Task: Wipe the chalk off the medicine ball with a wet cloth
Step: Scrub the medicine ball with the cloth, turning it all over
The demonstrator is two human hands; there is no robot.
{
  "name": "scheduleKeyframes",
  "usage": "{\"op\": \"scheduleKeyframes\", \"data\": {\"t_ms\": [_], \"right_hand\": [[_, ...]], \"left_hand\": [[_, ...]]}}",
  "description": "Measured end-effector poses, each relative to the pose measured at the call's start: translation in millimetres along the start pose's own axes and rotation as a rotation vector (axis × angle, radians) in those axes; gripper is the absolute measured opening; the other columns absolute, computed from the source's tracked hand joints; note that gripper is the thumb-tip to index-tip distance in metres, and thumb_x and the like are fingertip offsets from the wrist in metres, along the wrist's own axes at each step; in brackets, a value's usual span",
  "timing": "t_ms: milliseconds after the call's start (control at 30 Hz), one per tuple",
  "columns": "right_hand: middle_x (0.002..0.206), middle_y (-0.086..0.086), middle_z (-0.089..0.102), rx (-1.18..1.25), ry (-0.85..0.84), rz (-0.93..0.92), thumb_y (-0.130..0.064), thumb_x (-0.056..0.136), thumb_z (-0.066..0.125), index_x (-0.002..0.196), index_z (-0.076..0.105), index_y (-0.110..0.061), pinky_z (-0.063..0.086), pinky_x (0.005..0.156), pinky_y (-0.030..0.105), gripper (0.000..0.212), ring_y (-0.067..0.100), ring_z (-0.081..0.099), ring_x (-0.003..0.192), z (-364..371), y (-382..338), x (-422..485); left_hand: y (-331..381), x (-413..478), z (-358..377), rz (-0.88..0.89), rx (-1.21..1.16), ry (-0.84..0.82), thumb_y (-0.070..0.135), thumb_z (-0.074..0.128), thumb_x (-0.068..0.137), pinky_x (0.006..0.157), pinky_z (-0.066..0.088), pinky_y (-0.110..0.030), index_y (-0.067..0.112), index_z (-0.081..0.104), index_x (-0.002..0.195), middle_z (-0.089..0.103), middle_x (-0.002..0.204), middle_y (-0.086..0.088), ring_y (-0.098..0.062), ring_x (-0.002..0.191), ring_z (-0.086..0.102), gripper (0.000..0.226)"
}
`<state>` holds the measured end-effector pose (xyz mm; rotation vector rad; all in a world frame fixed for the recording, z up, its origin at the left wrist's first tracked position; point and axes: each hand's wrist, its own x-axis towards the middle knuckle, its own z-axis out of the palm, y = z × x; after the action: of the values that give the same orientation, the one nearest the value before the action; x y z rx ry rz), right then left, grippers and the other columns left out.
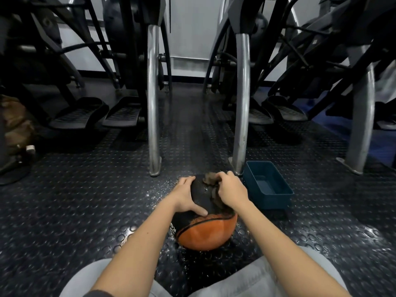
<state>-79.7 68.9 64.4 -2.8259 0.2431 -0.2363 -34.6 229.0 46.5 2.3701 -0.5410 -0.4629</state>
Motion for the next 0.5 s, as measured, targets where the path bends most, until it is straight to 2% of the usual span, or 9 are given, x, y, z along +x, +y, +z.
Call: {"op": "scheduleKeyframes", "data": {"t_ms": [200, 333, 400, 500], "right_hand": [[0.117, 0.004, 0.045, 0.034, -0.025, -0.223, -0.013, 0.094, 0.042, 0.123, 0.051, -0.021, 0.044, 0.087, 0.038, 0.031, 0.023, 0.045, 0.111, 9, -4, -29], [0.118, 0.007, 0.046, 0.015, -0.008, -0.079, -0.014, 0.096, 0.04, 0.125, 0.049, -0.019, 0.045, 0.086, 0.041, 0.031, 0.027, 0.045, 0.112, 1, 7, -2], [0.117, 0.007, 0.045, 0.015, -0.021, -0.055, -0.015, 0.096, 0.039, 0.125, 0.048, -0.018, 0.045, 0.085, 0.042, 0.031, 0.028, 0.045, 0.111, 1, 6, 3], [0.114, 0.005, 0.045, 0.025, -0.037, -0.11, -0.015, 0.096, 0.04, 0.124, 0.05, -0.02, 0.046, 0.083, 0.041, 0.03, 0.026, 0.046, 0.108, 6, 5, 4]], "left_hand": [[-6, 2, -3, -0.003, -0.024, -0.01, 0.03, 0.09, 0.059, 0.114, 0.022, -0.03, 0.015, 0.011, 0.151, 0.012, 0.152, -0.001, -0.02, 0.141, 0.019, 0.122], [-8, 4, -1, 0.021, -0.074, 0.035, 0.034, 0.089, 0.061, 0.115, 0.017, -0.03, 0.013, 0.013, 0.152, 0.012, 0.156, -0.002, -0.019, 0.144, 0.015, 0.12], [-6, 6, 1, 0.044, -0.084, 0.128, 0.036, 0.087, 0.063, 0.115, 0.018, -0.032, 0.013, 0.022, 0.15, 0.016, 0.154, -0.002, -0.021, 0.143, 0.016, 0.111], [-3, 10, 7, 0.075, -0.041, 0.316, 0.038, 0.081, 0.072, 0.109, 0.028, -0.032, 0.015, 0.041, 0.14, 0.035, 0.138, -0.003, -0.023, 0.13, 0.032, 0.082]]}}
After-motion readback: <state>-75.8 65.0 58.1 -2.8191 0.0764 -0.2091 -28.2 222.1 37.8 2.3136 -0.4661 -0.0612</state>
